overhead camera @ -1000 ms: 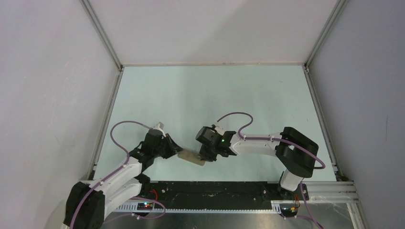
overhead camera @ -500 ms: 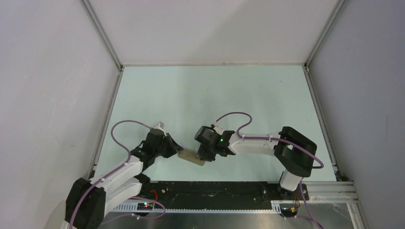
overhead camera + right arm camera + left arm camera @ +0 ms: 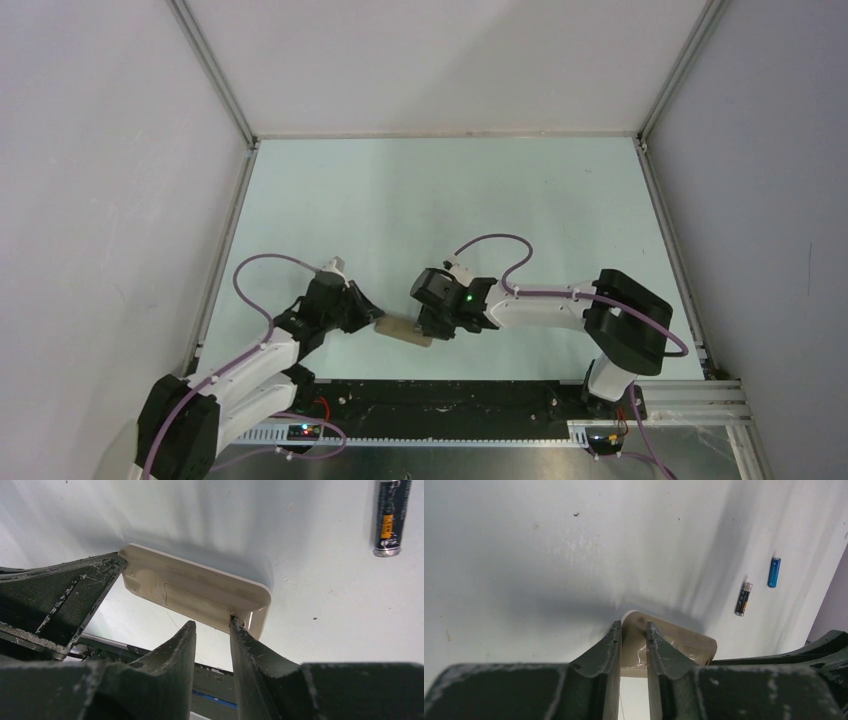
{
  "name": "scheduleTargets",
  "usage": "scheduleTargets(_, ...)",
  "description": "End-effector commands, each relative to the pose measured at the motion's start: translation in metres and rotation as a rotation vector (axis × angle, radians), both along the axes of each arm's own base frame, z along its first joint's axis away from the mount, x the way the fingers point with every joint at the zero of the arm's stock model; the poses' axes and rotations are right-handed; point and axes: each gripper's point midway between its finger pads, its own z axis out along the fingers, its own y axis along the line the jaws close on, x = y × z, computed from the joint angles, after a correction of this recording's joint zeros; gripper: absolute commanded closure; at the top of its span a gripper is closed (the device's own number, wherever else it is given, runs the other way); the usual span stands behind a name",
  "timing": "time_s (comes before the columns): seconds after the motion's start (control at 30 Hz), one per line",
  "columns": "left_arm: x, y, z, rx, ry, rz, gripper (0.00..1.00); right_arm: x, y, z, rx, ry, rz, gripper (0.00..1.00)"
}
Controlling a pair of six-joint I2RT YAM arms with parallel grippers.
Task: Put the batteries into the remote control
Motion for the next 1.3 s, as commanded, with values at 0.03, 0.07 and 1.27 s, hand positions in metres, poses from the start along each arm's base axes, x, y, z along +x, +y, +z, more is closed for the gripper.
scheduleTargets(0.03,-0.053,0.011,-0.039,0.072,0.215,-0.063,0.81,0.004,-0.012,0.013,-0.019,-0.059,0.0,0.64)
scheduleTargets(0.07,-0.053,0.011,-0.039,0.074,0.216,-0.062,0.81,0.004,-0.013,0.011,-0.024,-0.056,0.0,0.64)
scheduleTargets(1.27,-0.047,0.01,-0.036,0.075,0.219,-0.042,0.82,-0.01,-0.046,-0.038,-0.226,0.052,0.011,0.66)
